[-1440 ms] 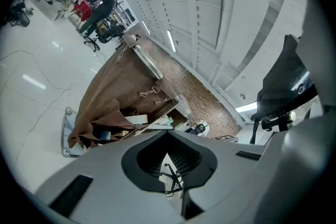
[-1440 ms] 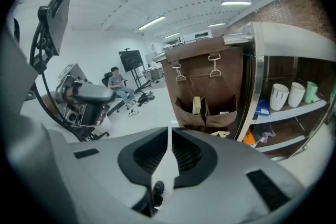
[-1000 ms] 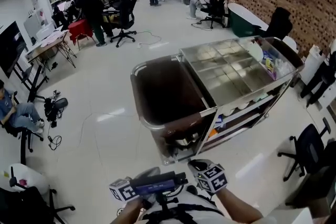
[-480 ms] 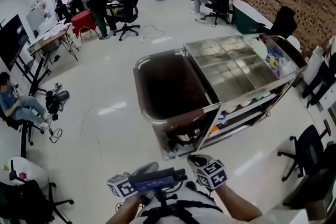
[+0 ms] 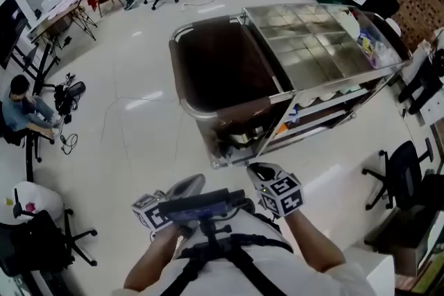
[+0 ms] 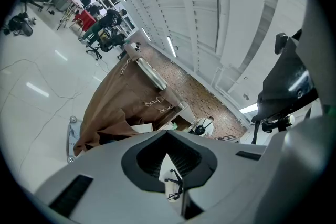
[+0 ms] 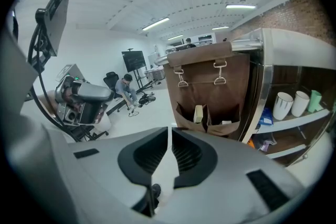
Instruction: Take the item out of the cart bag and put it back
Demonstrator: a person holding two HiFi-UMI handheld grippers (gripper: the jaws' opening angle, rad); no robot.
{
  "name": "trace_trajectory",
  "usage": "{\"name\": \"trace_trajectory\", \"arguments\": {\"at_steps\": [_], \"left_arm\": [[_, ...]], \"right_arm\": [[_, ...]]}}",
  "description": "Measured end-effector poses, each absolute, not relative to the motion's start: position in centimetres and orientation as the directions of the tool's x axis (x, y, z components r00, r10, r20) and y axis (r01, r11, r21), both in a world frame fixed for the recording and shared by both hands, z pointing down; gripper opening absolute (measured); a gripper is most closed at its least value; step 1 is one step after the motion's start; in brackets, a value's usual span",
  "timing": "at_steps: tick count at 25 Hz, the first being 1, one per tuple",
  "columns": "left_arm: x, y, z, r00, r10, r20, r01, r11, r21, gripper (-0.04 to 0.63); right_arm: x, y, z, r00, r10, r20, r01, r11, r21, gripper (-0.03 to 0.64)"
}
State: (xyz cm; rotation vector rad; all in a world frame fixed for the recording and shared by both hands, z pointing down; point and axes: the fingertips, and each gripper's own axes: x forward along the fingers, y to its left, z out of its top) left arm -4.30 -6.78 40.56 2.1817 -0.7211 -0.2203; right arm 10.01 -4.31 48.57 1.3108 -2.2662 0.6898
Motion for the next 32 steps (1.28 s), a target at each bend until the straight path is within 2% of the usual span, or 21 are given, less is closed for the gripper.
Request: {"name": "trace_trajectory", "arguments": {"at_steps": [14,16,32], "left_arm": [[-5.0,-6.6,41.0,0.808,-0.582,0.094,-0.443,-0.494,0.748,0.0],[-5.1,-6.6,40.8,0.806,-0.585,0.092,-0.444,-0.495,0.747,0.0],[-5.5,-6.6,40.5,0.792,-0.604,0.091,-0.457,-0.488,0.744,0.0]], "right_arm": [[10.1,-5.9,48.4,-0.45,-0.674,0.586,-0.885,0.426,-0.19,0.014],[10.2,-6.3,48.3,-0.444,-0.679,0.584,-0.887,0.424,-0.181,0.038],[11.6,-9.5,50.0,-0.388,-0.688,0.614,-0.909,0.396,-0.131,0.055]]}}
